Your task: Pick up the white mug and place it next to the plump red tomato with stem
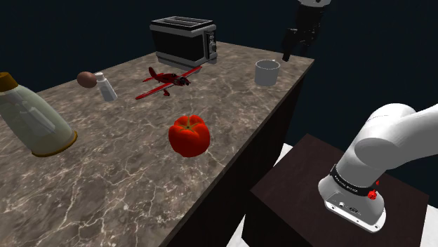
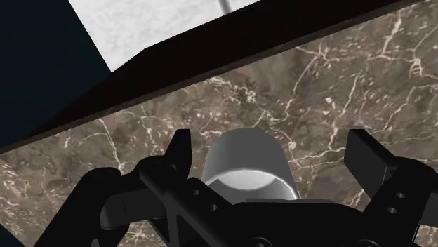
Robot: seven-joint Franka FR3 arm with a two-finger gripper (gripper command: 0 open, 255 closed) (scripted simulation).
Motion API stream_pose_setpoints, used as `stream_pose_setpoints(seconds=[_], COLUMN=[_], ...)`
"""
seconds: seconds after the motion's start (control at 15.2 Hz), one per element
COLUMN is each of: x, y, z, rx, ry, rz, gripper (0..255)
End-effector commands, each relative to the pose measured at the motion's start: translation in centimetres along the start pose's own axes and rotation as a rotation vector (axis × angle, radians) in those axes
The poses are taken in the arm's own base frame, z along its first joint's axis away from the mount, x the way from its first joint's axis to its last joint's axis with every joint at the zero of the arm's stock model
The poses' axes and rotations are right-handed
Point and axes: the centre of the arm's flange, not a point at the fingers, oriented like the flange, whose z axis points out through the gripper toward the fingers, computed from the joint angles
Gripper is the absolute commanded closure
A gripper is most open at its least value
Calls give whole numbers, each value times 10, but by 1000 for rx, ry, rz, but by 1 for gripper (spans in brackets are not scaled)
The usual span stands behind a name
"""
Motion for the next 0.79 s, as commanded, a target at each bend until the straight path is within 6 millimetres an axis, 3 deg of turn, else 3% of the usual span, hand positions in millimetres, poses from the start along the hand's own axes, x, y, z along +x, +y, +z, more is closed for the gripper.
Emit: stream_pose_setpoints(seconds=[0.0, 0.66, 0.73], x=[0, 120, 121], y=[0, -48, -49], z=[0, 57, 57], rx=[0, -29, -29], ry=[0, -61, -62], rz=[0, -20, -20], gripper=[0, 0, 0])
